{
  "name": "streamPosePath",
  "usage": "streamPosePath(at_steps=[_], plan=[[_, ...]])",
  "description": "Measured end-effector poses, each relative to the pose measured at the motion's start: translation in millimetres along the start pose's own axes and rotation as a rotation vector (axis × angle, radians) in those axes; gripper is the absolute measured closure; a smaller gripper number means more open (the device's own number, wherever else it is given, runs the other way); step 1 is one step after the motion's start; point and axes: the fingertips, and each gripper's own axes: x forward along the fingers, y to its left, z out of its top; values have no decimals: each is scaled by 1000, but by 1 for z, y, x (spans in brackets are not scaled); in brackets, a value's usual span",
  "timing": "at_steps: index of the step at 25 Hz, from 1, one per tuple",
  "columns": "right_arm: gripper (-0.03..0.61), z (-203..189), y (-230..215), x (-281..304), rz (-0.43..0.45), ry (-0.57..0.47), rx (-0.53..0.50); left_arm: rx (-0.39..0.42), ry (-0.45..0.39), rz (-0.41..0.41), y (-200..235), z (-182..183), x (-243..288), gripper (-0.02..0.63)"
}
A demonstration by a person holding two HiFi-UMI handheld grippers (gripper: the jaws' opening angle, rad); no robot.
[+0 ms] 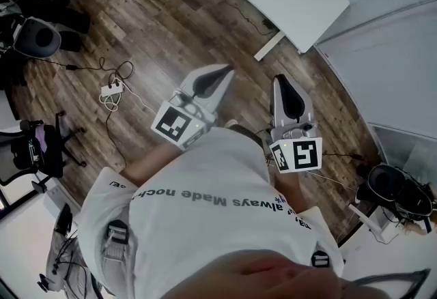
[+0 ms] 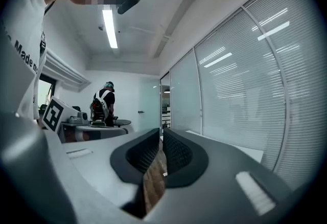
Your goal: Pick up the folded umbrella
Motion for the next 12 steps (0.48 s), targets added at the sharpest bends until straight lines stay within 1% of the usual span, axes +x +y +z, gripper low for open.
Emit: streamPosePath(at_steps=[8, 12], plan=[[561, -11, 2, 19, 8, 24, 7, -14, 7, 16, 20, -5, 1, 611], [565, -12, -18, 39, 10, 18, 11, -15, 14, 23, 36, -8, 24, 611]])
